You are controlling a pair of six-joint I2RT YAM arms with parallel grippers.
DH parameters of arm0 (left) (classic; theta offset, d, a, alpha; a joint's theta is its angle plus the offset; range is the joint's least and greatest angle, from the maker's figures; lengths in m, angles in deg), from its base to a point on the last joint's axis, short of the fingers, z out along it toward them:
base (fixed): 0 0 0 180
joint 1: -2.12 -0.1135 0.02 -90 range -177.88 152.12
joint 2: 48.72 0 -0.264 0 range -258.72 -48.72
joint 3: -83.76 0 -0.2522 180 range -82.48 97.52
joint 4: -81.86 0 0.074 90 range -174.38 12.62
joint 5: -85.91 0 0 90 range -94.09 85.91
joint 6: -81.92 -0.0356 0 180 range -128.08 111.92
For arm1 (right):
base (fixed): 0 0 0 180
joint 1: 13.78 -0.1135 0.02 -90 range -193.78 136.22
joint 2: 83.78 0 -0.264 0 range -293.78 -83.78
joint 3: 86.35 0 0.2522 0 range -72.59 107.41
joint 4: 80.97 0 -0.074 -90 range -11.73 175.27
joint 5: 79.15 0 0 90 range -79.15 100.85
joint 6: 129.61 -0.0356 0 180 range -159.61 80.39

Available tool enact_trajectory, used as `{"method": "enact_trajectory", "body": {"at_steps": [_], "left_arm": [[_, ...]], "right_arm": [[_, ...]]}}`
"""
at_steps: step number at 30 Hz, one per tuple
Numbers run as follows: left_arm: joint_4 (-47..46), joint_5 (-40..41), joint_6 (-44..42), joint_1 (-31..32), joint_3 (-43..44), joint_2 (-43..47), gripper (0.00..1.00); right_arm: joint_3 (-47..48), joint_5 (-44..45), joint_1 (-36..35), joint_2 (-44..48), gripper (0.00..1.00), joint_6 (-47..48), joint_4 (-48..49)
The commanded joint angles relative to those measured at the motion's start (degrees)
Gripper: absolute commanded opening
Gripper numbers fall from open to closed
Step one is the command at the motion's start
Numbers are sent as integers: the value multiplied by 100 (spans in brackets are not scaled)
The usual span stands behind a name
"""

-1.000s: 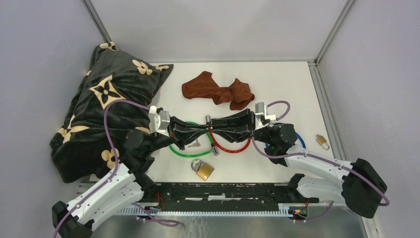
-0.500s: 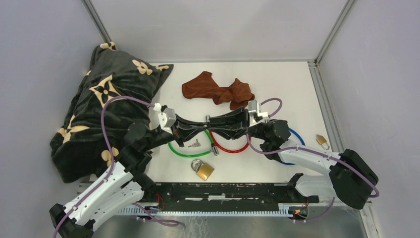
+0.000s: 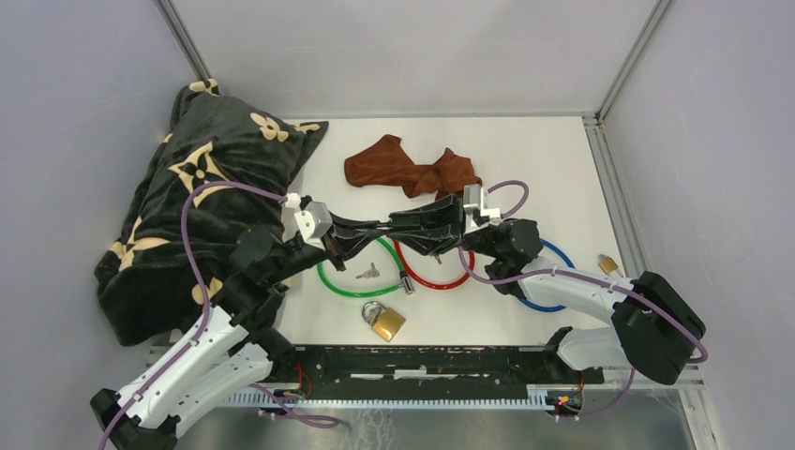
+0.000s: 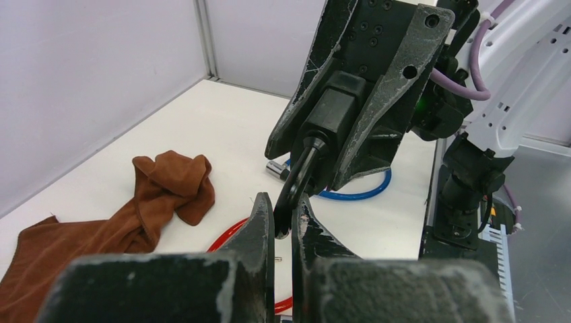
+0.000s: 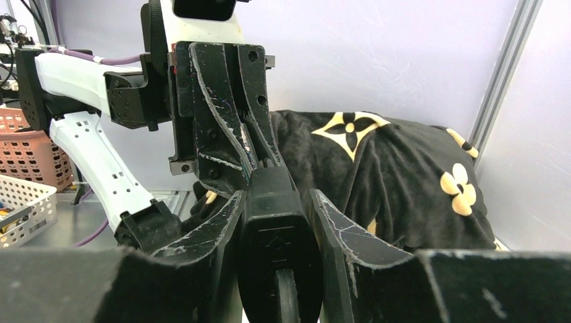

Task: Lock with the key
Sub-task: Lock the lock.

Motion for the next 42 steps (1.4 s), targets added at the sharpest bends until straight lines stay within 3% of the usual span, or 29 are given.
{"method": "enact_trajectory", "body": {"at_steps": [1, 21, 26, 31, 35, 42], "left_arm": [[-563, -1857, -126, 1055, 306, -602, 2], [-61, -2360, 71, 1460, 664, -1027, 2], [230, -2749, -279, 1469, 782, -875, 2], [357, -2508, -523, 1459, 738, -734, 2], [281, -2256, -522, 1457, 667, -657, 2], [12, -1768, -922, 1248, 798, -393, 2]], "right_arm": [[426, -351, -585, -936, 0, 153, -2238], [983, -789, -706, -1647, 0, 475, -2529], [701, -1440, -593, -1384, 0, 561, -2550], [723, -1285, -417, -719, 0, 994, -3331], [474, -1240, -424, -625, 0, 492, -2610], [58, -1167, -398, -677, 0, 438, -2396]]}}
